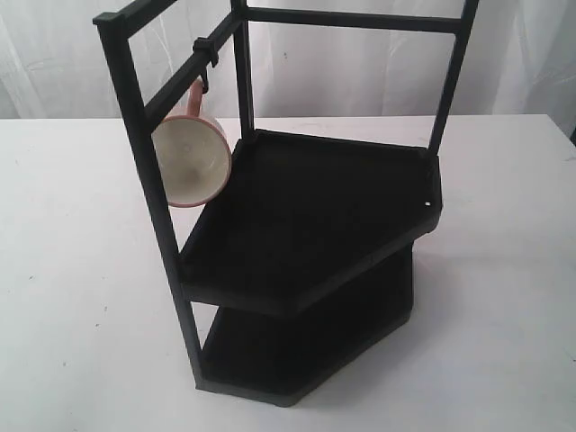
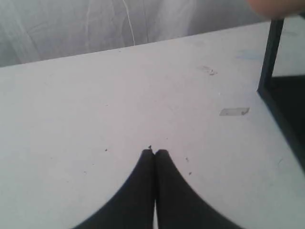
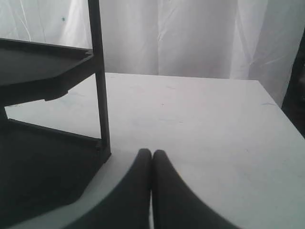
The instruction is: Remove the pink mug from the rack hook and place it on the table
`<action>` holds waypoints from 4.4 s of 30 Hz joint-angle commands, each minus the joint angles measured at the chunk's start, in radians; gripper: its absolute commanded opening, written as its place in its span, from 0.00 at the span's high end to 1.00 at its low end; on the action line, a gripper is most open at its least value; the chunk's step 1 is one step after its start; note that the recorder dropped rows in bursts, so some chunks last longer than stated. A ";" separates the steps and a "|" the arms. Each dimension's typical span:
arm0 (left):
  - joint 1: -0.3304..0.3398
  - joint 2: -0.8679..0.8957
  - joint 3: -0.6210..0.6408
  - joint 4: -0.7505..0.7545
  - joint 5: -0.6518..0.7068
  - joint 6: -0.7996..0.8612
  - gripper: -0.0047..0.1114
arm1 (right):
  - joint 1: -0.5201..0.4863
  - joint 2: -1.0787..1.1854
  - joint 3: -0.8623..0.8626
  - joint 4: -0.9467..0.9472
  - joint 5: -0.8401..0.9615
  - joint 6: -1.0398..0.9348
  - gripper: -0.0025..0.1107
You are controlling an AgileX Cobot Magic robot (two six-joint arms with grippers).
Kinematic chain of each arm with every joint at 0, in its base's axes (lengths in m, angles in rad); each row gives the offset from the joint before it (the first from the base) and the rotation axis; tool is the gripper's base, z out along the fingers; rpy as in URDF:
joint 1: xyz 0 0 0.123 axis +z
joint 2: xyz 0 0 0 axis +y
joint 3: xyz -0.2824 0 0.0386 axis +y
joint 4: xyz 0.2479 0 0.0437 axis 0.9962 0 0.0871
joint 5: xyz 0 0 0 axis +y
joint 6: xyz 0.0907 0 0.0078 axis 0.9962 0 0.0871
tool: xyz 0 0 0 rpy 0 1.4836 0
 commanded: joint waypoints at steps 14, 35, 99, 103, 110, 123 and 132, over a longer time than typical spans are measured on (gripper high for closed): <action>0.000 -0.005 -0.097 -0.176 0.134 -0.420 0.96 | -0.005 -0.006 0.005 -0.007 -0.006 -0.004 0.98; 0.000 0.620 -0.572 -0.713 0.434 0.489 0.42 | -0.005 -0.006 0.005 -0.007 -0.006 -0.004 0.98; -0.309 1.200 -0.764 -1.276 -0.167 1.376 0.42 | -0.005 -0.006 0.005 -0.009 -0.006 -0.004 0.98; -0.309 1.133 -0.762 -1.295 -0.151 1.376 0.42 | -0.005 -0.006 0.005 -0.009 -0.006 -0.004 0.98; -0.307 1.033 -0.681 -1.334 -0.186 1.380 0.41 | -0.005 -0.006 0.005 -0.009 -0.006 -0.004 0.98; -0.307 0.974 -0.644 -1.463 -0.171 1.294 0.39 | -0.005 -0.006 0.005 -0.006 -0.006 -0.004 0.98; -0.307 1.030 -0.659 -1.461 -0.140 1.305 0.39 | -0.005 -0.006 0.005 -0.006 -0.006 -0.004 0.98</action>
